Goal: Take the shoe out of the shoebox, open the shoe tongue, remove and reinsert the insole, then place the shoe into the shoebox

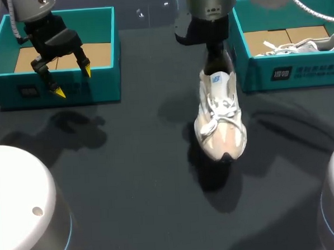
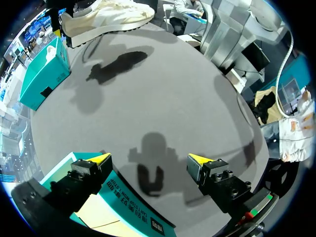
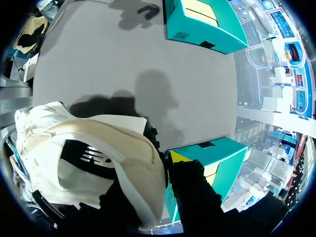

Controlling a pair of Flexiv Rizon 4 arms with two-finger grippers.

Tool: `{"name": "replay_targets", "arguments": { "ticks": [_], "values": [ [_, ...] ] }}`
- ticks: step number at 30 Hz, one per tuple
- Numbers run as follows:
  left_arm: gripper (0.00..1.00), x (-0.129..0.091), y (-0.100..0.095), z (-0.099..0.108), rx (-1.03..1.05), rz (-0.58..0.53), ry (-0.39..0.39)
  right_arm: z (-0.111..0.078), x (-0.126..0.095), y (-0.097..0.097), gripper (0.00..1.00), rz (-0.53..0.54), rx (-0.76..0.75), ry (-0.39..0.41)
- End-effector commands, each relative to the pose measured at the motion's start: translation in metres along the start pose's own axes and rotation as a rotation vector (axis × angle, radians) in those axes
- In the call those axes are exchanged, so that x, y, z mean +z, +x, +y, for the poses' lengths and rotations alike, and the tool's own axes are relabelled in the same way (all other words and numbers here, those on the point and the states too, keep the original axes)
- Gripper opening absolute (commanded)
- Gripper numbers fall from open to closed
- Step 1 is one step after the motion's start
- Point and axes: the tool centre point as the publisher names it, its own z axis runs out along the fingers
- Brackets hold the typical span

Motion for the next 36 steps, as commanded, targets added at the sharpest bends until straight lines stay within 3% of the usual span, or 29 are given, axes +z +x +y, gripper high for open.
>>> {"name": "replay_targets", "arguments": {
  "ticks": [1, 9, 18, 32, 36],
  "values": [
    [1.0, 0.0, 0.0, 0.0, 0.001, 0.001, -0.002, -0.038, -0.008, -0.038, 0.0, 0.019, -0.035, -0.008],
    [1.0, 0.0, 0.0, 0.0, 0.001, 0.001, -0.002, -0.109, -0.009, -0.115, 0.0, -0.007, -0.124, 0.009],
    [1.0, 0.0, 0.0, 0.0, 0.001, 0.001, -0.002, -0.186, -0.006, -0.175, 0.0, -0.045, -0.158, 0.025],
    [1.0, 0.0, 0.0, 0.0, 0.001, 0.001, -0.002, -0.186, -0.006, -0.175, 0.0, -0.045, -0.158, 0.025],
    [1.0, 0.0, 0.0, 0.0, 0.001, 0.001, -0.002, -0.212, -0.002, -0.204, 0.0, -0.046, -0.133, 0.008]
  ]
}}
